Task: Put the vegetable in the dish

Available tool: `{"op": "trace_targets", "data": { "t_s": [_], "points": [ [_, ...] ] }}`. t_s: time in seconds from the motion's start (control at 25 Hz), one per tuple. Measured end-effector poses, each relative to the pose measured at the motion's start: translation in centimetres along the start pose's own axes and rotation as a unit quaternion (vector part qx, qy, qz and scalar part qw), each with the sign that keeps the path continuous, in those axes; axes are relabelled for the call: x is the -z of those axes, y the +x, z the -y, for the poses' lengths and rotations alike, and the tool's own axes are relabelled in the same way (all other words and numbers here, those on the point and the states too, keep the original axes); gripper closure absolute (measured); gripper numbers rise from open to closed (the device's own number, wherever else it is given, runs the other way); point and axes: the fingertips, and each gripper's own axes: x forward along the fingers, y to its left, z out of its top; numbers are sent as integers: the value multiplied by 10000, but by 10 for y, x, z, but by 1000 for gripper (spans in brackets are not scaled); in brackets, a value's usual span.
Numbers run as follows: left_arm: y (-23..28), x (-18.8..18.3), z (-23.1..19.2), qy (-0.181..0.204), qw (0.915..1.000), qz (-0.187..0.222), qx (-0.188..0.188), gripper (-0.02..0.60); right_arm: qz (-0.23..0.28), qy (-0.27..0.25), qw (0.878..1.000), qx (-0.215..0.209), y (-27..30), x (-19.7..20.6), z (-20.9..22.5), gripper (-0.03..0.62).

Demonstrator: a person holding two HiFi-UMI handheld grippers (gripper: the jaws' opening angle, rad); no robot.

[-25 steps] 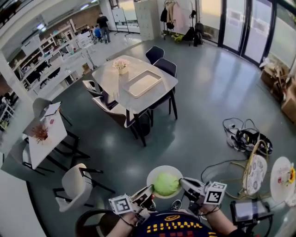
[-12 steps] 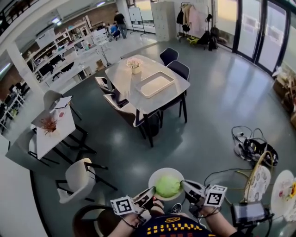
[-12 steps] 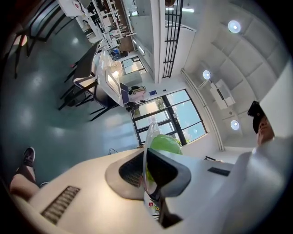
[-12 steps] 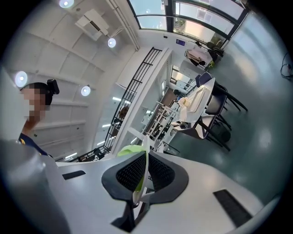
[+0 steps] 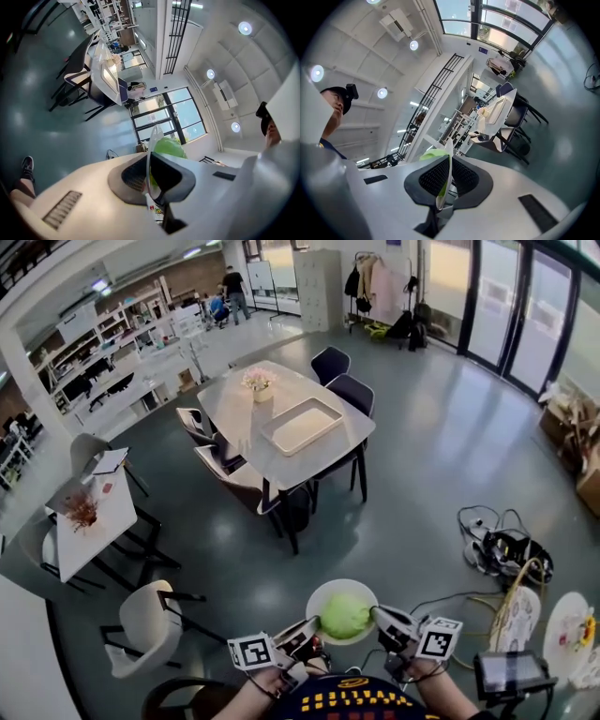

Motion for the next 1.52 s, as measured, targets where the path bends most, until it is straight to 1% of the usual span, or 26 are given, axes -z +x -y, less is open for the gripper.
{"op": "trace_targets", "data": {
  "t_s": [0.08, 0.24, 0.36, 0.4, 0.52, 0.56, 0.72, 0.88, 1.0, 1.08, 1.24, 1.4, 1.44, 1.52],
  "points": [
    [14, -19, 1, 59, 9998, -109, 162, 571, 100, -52, 9999, 77, 12, -15, 5, 571],
    [33, -56, -1, -39, 9988, -234, 437, 571, 199, -188, 9994, 215, 41, -40, 12, 571],
    [36, -79, -12, -222, 9986, -327, 348, 571, 248, -202, 9990, 325, 64, -49, 15, 571],
    [35, -87, -17, -198, 9988, -363, 280, 571, 252, -209, 9989, 342, 72, -51, 15, 571],
    [31, -112, -32, 90, 9989, -442, 153, 571, 224, -228, 9987, 402, 96, -54, 18, 571],
    [31, -119, -36, 71, 9989, -429, 176, 571, 205, -230, 9987, 414, 104, -55, 19, 571],
    [28, -138, -45, -254, 9986, -327, 323, 571, 116, -208, 9987, 443, 131, -56, 23, 571],
    [35, -158, -48, -206, 9984, -267, 446, 571, 46, -115, 9990, 440, 149, -62, 35, 572],
    [40, -171, -56, -252, 9989, -191, 353, 571, -10, -37, 9992, 409, 163, -69, 48, 572],
    [43, -180, -63, -255, 9994, -139, 199, 571, -54, -19, 9995, 325, 173, -76, 55, 572],
    [59, -201, -70, -133, 9999, -13, -45, 571, -161, 5, 9998, 144, 191, -98, 70, 572],
    [91, -220, -69, -358, 9991, 198, -129, 571, -235, -38, 9997, -41, 205, -136, 88, 572],
    [102, -225, -67, -372, 9989, 241, -121, 571, -247, -50, 9996, -82, 207, -147, 93, 572],
    [125, -236, -61, -259, 9992, 300, -108, 571, -266, -42, 9995, -155, 209, -170, 103, 572]
  ]
}}
